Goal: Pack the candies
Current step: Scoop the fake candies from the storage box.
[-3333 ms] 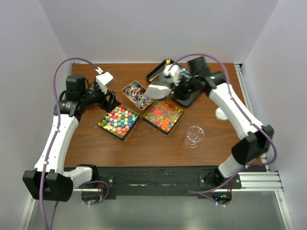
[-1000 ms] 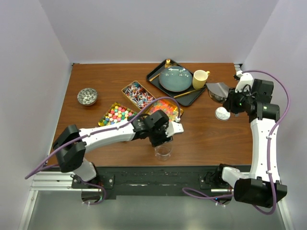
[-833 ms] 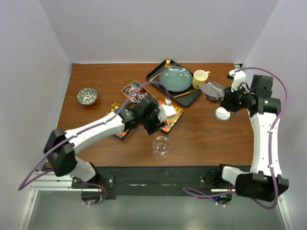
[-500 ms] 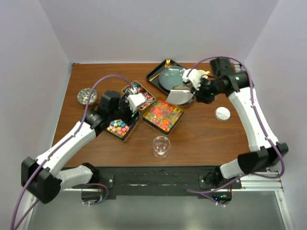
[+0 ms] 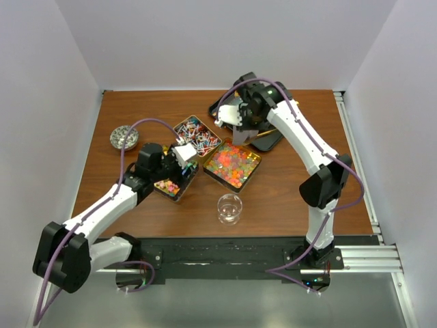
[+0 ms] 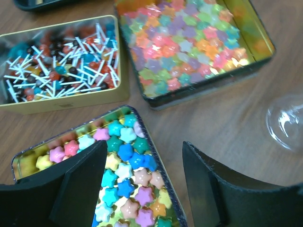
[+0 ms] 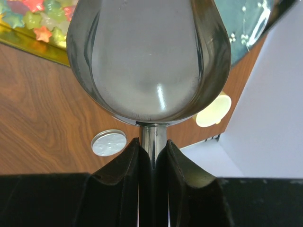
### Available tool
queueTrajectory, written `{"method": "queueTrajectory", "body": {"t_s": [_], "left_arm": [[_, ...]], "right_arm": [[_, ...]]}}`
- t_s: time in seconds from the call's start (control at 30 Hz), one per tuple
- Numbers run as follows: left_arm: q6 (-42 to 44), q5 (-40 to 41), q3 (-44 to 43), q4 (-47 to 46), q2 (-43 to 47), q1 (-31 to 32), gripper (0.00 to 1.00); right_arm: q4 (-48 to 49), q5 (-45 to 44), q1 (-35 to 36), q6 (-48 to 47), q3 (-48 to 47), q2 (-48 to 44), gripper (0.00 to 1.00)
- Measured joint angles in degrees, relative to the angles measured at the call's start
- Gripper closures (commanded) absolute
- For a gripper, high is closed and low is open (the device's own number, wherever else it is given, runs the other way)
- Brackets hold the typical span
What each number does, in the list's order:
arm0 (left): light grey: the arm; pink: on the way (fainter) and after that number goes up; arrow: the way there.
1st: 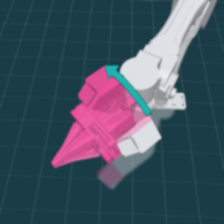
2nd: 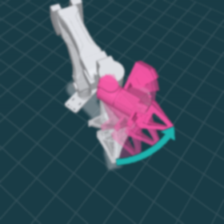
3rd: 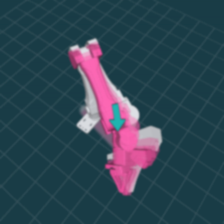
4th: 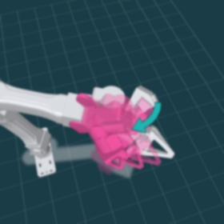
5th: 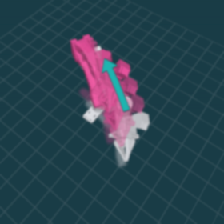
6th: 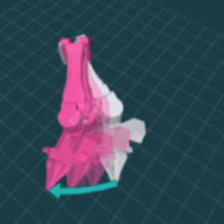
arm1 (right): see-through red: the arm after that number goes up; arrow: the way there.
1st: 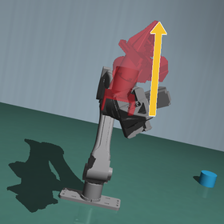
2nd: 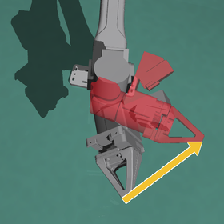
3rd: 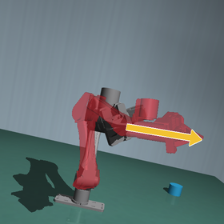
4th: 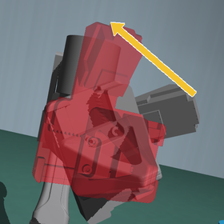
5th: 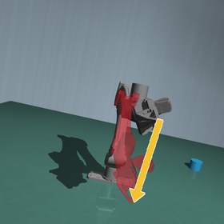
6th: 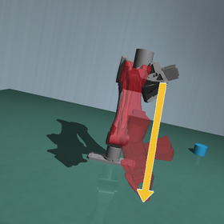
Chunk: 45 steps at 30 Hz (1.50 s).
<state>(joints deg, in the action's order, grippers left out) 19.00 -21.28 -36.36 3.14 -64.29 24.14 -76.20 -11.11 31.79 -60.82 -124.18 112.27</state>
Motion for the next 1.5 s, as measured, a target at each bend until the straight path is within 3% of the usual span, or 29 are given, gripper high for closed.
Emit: {"method": "queueTrajectory", "body": {"t_s": [0.47, 0.87, 1.4, 1.5], "left_arm": [[-8.5, -3.8, 0.9, -10.7, -6.1, -9.5, 0.32], [-11.6, -5.6, 1.9, -12.8, -8.7, -9.9, 0.32], [-12.3, -6.6, 4.0, -14.2, -9.7, -9.9, 0.33], [-11.9, -6.4, 5.2, -14.2, -9.7, -9.9, 0.39]], "right_arm": [[-0.4, -2.9, 0.5, -6.4, 7.8, 0.0, 1.00], [-0.7, -1.5, 1.4, -5.7, 17.1, -2.4, 1.00], [-0.9, -5.7, 2.1, 1.6, 16.9, 0.8, 1.00], [-0.6, -5.6, 2.0, 2.2, 17.7, 1.0, 1.00]]}}
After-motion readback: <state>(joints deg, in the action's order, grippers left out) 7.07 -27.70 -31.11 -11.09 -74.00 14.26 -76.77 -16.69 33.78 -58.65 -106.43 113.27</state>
